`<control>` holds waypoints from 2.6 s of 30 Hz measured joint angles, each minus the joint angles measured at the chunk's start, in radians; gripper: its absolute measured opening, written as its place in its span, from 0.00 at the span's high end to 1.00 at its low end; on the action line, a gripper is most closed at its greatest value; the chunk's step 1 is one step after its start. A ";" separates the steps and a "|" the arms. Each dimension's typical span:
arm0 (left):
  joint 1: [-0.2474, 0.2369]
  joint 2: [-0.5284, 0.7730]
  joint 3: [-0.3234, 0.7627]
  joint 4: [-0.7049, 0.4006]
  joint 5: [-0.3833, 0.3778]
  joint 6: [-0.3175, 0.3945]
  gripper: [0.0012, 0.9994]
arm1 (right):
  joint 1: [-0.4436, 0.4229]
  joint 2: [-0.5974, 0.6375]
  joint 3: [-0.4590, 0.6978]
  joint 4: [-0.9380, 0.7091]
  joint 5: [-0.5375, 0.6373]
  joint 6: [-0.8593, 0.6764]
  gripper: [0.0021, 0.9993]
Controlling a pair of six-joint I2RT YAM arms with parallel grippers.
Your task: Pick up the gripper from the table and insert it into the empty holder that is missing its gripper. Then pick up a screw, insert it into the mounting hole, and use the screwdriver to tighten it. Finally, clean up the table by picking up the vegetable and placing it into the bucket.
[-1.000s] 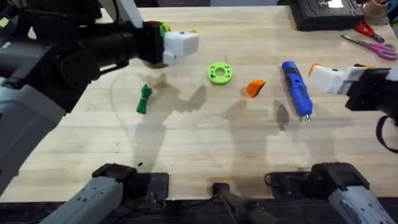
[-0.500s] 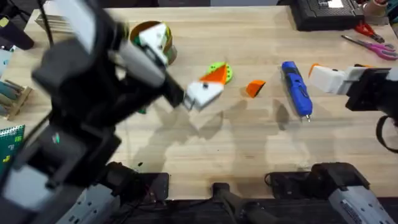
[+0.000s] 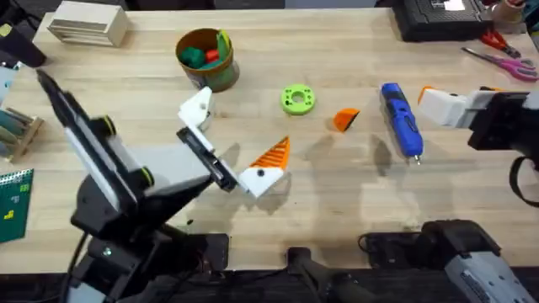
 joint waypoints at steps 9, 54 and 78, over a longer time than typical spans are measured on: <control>0.000 -0.147 -0.072 -0.100 -0.024 -0.077 0.01 | 0.000 0.000 0.000 0.000 0.000 0.000 0.08; 0.000 -0.143 -0.072 -0.195 -0.027 -0.090 0.01 | 0.001 0.049 0.002 0.001 -0.071 -0.025 0.08; 0.000 -0.143 -0.072 -0.195 -0.027 -0.090 0.01 | 0.251 0.769 0.095 0.117 -0.112 -0.159 0.13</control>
